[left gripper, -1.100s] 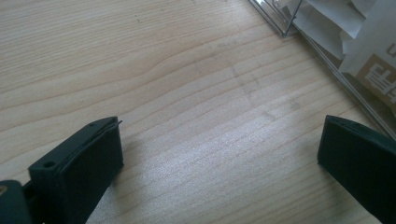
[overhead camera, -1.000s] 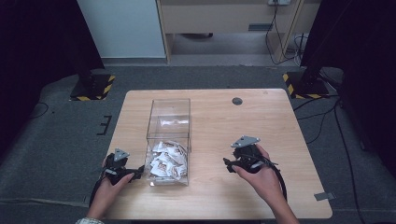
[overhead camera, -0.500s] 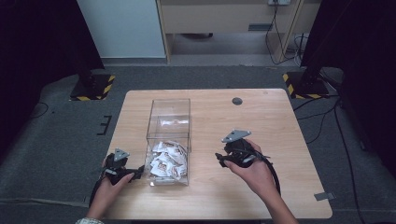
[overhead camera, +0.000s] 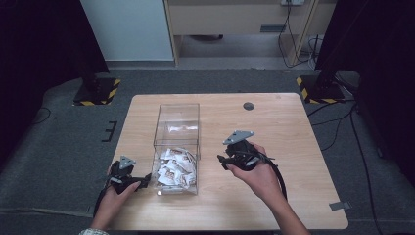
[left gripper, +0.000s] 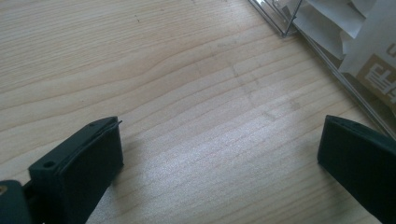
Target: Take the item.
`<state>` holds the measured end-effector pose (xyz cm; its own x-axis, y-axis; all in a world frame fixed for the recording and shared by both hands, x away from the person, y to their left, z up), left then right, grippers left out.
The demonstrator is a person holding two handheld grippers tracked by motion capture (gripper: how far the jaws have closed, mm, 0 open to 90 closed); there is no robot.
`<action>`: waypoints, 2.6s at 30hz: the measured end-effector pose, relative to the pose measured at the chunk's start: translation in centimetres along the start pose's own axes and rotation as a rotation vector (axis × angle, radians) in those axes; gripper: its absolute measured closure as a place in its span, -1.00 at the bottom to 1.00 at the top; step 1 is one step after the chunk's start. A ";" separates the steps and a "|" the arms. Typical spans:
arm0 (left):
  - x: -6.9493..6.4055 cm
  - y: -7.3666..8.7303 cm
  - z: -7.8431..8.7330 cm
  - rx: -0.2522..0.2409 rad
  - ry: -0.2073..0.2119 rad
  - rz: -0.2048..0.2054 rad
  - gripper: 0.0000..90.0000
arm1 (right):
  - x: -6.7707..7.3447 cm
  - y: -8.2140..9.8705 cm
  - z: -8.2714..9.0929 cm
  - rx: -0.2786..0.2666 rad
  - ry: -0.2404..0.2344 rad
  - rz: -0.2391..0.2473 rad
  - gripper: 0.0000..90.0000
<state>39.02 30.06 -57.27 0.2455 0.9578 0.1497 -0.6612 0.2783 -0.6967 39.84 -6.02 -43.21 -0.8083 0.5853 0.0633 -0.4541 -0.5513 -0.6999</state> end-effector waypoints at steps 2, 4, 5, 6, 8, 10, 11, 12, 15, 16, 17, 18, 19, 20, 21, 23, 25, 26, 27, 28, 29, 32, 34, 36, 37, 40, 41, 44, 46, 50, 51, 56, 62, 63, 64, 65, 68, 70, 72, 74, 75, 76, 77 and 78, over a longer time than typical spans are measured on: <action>0.0 0.0 0.0 0.000 0.000 0.000 -1.00 | 0.1 -0.3 0.0 0.002 -0.006 0.004 0.08; 0.0 0.0 0.0 0.000 0.000 0.000 -1.00 | 0.2 -0.5 -0.1 -0.003 -0.009 0.001 0.10; 0.0 0.0 0.0 0.000 -0.001 0.000 -1.00 | 0.2 -0.7 -0.1 -0.001 -0.010 -0.002 0.11; 0.0 0.0 0.0 0.000 -0.001 0.000 -1.00 | 0.3 -0.8 -0.1 -0.001 -0.012 0.002 0.13; 0.0 0.0 0.0 0.000 0.000 0.000 -1.00 | 0.3 -0.9 -0.1 -0.002 -0.013 0.002 0.14; 0.0 0.0 0.0 0.000 -0.001 0.000 -1.00 | 0.5 -1.4 -0.1 -0.011 -0.019 0.003 0.19; 0.0 0.0 0.0 0.000 -0.001 0.000 -1.00 | 0.5 -1.6 -0.1 -0.013 -0.024 0.002 0.21; 0.0 0.0 0.0 0.000 -0.001 0.000 -1.00 | 0.6 -1.7 -0.1 -0.014 -0.031 0.001 0.22; 0.0 0.0 0.0 0.000 -0.001 0.000 -1.00 | 0.8 -2.2 -0.1 -0.020 -0.037 0.009 0.26; 0.0 0.0 0.0 0.000 -0.002 0.001 -1.00 | 0.9 -2.4 0.0 -0.021 -0.042 0.007 0.27; 0.0 0.0 0.0 0.000 -0.002 0.001 -1.00 | 1.0 -2.5 -0.1 -0.025 -0.045 0.010 0.29; 0.0 0.0 0.0 0.000 -0.001 0.001 -1.00 | 1.0 -2.7 -0.1 -0.025 -0.045 0.019 0.30; 0.0 0.0 0.0 0.000 -0.001 0.000 -1.00 | 1.2 -2.8 -0.1 -0.024 -0.047 0.018 0.31; -0.1 0.0 0.0 0.000 -0.001 0.000 -1.00 | 1.2 -2.9 -0.2 -0.025 -0.051 0.026 0.33; -0.1 0.0 0.0 0.000 -0.001 0.000 -1.00 | 1.3 -3.0 -0.2 -0.025 -0.052 0.025 0.35; -0.1 0.0 0.0 0.000 -0.001 0.000 -1.00 | 1.5 -3.1 -0.4 -0.026 -0.061 0.026 0.37; -0.1 0.0 0.0 0.000 -0.001 0.000 -1.00 | 1.8 -3.3 -0.7 -0.026 -0.070 0.032 0.40; -0.1 0.0 0.0 0.000 -0.001 -0.001 -1.00 | 1.9 -3.3 -0.9 -0.024 -0.074 0.034 0.41; -0.1 0.0 0.0 0.000 -0.001 0.000 -1.00 | 2.1 -3.3 -1.0 -0.021 -0.079 0.043 0.41; -0.1 0.0 0.0 0.000 -0.001 -0.001 -1.00 | 2.2 -3.4 -1.1 -0.020 -0.083 0.045 0.42; -0.1 0.0 0.0 0.000 -0.001 -0.001 -1.00 | 2.4 -3.5 -1.3 -0.022 -0.086 0.048 0.44; -0.1 0.0 0.0 0.000 -0.001 -0.001 -1.00 | 2.9 -3.7 -1.7 -0.020 -0.098 0.056 0.46; -0.1 0.0 0.0 0.000 -0.001 -0.001 -1.00 | 3.3 -3.9 -2.0 -0.020 -0.106 0.063 0.45; -0.1 0.0 0.0 0.000 -0.001 -0.001 -1.00 | 3.6 -4.0 -2.2 -0.022 -0.112 0.064 0.45; -0.1 0.0 0.0 0.000 -0.001 -0.001 -1.00 | 3.7 -4.0 -2.4 -0.025 -0.116 0.066 0.45; -0.1 0.0 0.0 0.000 -0.001 -0.001 -1.00 | 4.1 -4.2 -2.7 -0.036 -0.126 0.071 0.45; -0.1 0.0 0.0 0.000 -0.001 -0.001 -1.00 | 4.2 -4.3 -2.8 -0.040 -0.130 0.071 0.45; -0.1 0.0 0.0 0.000 -0.001 0.000 -1.00 | 4.6 -4.4 -3.1 -0.054 -0.140 0.069 0.44; -0.1 0.0 0.0 0.000 -0.001 -0.001 -1.00 | 4.7 -4.4 -3.3 -0.067 -0.146 0.071 0.41; -0.1 0.0 0.0 0.000 -0.001 -0.001 -1.00 | 5.0 -4.4 -3.8 -0.092 -0.154 0.062 0.40; -0.1 0.0 0.0 0.000 -0.001 -0.001 -1.00 | 5.1 -4.3 -3.9 -0.096 -0.156 0.059 0.40; -0.1 0.0 0.0 0.000 -0.001 -0.001 -1.00 | 5.7 -4.2 -4.9 -0.108 -0.182 0.068 0.40; -0.1 0.0 0.0 0.000 -0.001 -0.001 -1.00 | 6.3 -4.0 -6.2 -0.097 -0.194 0.066 0.46; -0.1 0.0 0.0 0.000 -0.001 -0.001 -1.00 | 6.4 -4.0 -6.4 -0.097 -0.195 0.066 0.47; -0.1 0.0 0.0 0.000 0.000 -0.001 -1.00 | 6.5 -4.0 -6.5 -0.098 -0.197 0.062 0.47; -0.1 0.0 0.0 0.000 0.000 -0.001 -1.00 | 6.6 -4.0 -6.8 -0.099 -0.199 0.062 0.48; -0.1 0.0 0.0 0.000 0.000 -0.001 -1.00 | 6.9 -3.9 -7.6 -0.086 -0.197 0.068 0.48; -0.1 0.0 0.0 0.000 0.000 -0.001 -1.00 | 7.0 -3.9 -8.0 -0.081 -0.199 0.064 0.48; -0.1 0.0 0.0 0.000 0.000 0.000 -1.00 | 7.2 -3.9 -8.4 -0.082 -0.201 0.066 0.49; -0.1 0.0 0.0 0.000 -0.001 -0.001 -1.00 | 7.4 -4.0 -8.7 -0.079 -0.202 0.069 0.50; -0.1 0.0 0.0 0.000 0.000 0.000 -1.00 | 7.5 -4.0 -8.8 -0.077 -0.204 0.070 0.50; -0.1 0.0 0.0 0.000 0.000 -0.001 -1.00 | 7.5 -4.0 -8.9 -0.076 -0.201 0.071 0.51; -0.1 0.0 0.0 0.000 0.000 0.000 -1.00 | 7.5 -4.0 -9.0 -0.074 -0.201 0.071 0.52; -0.1 0.0 0.0 0.000 0.000 0.000 -1.00 | 7.5 -3.9 -9.1 -0.074 -0.200 0.070 0.52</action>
<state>39.00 29.97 -57.27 0.2455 0.9577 0.1502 -0.6612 0.2788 -0.6965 38.97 6.01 -46.48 -0.8985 0.4134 0.1475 -0.3714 -0.5372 -0.7573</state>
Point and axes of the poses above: each handheld gripper's, and its own axes: z roughly backward along the jaws, y roughly out of its underside, x roughly to its left, the point moved 5 cm from there along -z, roughly forward along the jaws, and after that the axes turned 12 degrees about -y, right-handed, at the moved point
